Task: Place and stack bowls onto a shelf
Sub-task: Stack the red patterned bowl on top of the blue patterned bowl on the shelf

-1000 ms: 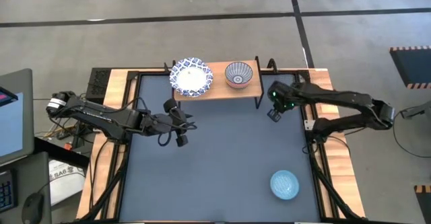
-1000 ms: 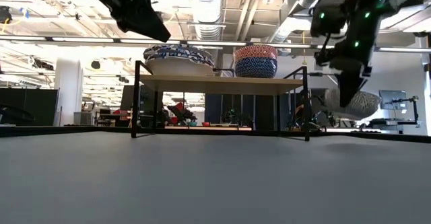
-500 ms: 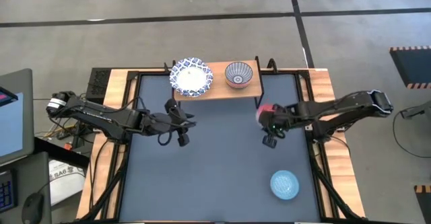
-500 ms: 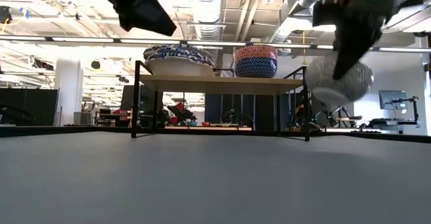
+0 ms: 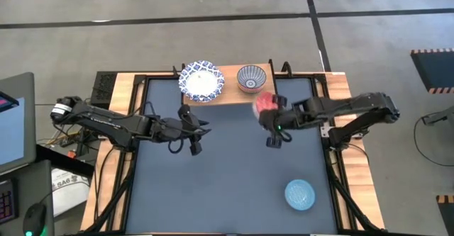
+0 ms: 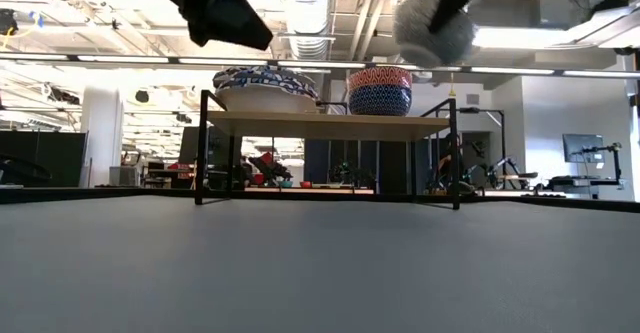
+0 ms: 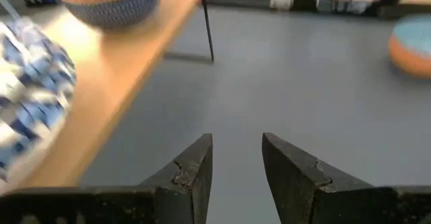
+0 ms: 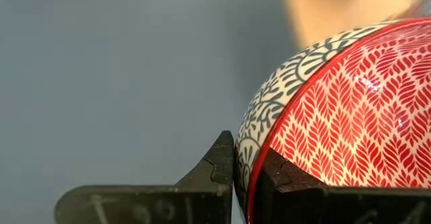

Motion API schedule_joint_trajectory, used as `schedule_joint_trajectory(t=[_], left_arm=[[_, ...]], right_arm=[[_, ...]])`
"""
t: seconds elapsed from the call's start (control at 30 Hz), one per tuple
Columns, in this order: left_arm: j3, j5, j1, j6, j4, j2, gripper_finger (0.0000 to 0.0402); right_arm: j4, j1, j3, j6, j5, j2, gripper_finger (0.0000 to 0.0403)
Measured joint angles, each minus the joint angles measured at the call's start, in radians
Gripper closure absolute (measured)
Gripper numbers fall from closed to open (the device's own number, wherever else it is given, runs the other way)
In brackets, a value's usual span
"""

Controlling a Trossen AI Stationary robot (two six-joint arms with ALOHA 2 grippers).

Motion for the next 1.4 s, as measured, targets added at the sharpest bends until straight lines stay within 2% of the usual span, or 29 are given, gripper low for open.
schedule_joint_trajectory(t=[0.17,0.3,0.5,0.7,0.87,1.03,1.27,1.4], left_arm=[[-0.001,-0.002,-0.006,-0.002,-0.039,0.018,0.0285],[-0.001,-0.006,-0.005,0.001,-0.033,0.025,0.0285],[-0.001,-0.003,-0.005,0.012,-0.04,0.027,0.0285],[-0.001,-0.004,-0.005,0.032,-0.05,0.027,0.0285],[-0.001,-0.011,0.001,0.033,-0.056,0.027,0.0285],[-0.001,-0.011,0.009,0.033,-0.061,0.027,0.0285],[-0.001,-0.011,0.009,0.033,-0.062,0.027,0.0285],[-0.001,-0.011,0.009,0.033,-0.062,0.027,0.0285]], right_arm=[[0.024,-0.105,0.179,-0.2,0.018,0.08,0.0365],[0.028,-0.224,0.269,-0.318,0.008,0.155,0.0365],[-0.017,-0.371,0.332,-0.417,-0.062,0.249,0.0364],[-0.058,-0.454,0.356,-0.44,-0.148,0.28,0.0356],[-0.041,-0.48,0.357,-0.423,-0.227,0.272,0.0337],[-0.034,-0.481,0.357,-0.433,-0.274,0.27,0.0301],[-0.028,-0.477,0.357,-0.438,-0.253,0.274,0.0232],[-0.037,-0.469,0.357,-0.398,-0.145,0.274,0.0202]])
